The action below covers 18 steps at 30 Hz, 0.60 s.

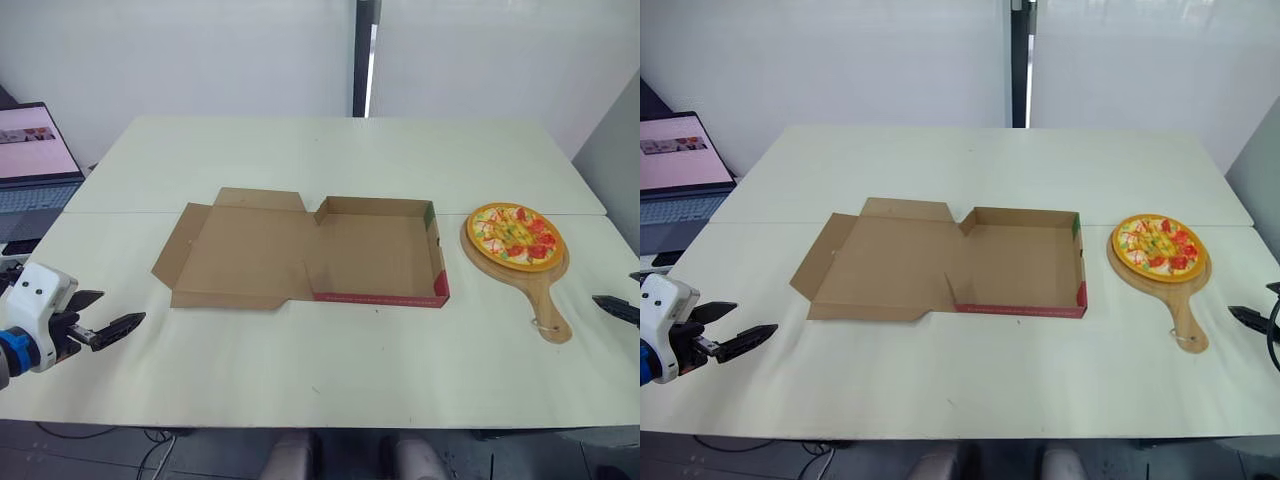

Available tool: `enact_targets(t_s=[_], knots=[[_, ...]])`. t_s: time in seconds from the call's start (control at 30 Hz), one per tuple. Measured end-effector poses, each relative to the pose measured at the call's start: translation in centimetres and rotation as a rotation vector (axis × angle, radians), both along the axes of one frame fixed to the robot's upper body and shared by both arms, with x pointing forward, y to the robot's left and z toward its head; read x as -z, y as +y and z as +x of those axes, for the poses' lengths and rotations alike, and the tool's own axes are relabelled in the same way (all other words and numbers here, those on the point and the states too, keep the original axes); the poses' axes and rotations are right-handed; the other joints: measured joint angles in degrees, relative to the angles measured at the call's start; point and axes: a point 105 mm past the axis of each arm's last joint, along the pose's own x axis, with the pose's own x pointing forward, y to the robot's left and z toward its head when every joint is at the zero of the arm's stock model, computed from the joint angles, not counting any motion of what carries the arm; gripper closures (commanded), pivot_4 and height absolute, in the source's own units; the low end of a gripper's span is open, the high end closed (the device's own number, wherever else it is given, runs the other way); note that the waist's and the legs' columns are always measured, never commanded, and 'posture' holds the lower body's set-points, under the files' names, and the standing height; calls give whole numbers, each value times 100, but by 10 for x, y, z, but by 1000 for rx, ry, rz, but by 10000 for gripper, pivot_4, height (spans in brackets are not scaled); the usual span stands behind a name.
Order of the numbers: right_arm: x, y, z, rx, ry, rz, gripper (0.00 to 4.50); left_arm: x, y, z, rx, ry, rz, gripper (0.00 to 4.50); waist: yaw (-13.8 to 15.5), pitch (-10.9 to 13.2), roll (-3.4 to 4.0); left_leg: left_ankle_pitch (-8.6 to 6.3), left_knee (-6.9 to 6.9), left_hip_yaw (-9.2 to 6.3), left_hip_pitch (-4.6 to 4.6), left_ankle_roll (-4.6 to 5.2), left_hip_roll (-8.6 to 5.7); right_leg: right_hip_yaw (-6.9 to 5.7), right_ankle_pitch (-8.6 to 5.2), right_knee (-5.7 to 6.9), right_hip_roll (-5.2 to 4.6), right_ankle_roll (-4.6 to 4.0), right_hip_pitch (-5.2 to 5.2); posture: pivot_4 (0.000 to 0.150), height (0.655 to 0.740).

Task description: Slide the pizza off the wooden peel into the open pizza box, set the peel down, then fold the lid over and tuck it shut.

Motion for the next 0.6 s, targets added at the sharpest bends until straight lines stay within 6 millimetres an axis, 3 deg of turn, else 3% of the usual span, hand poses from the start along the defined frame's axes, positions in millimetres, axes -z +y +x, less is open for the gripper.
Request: enact_targets(t_s=[0.6], knots=[[-2, 4, 7, -6, 4, 41, 0, -5, -8, 7, 46, -105, -123, 176, 1, 0, 2, 0, 4, 1, 2, 0, -1, -1, 1, 3, 0, 1, 2, 1500, 7281]])
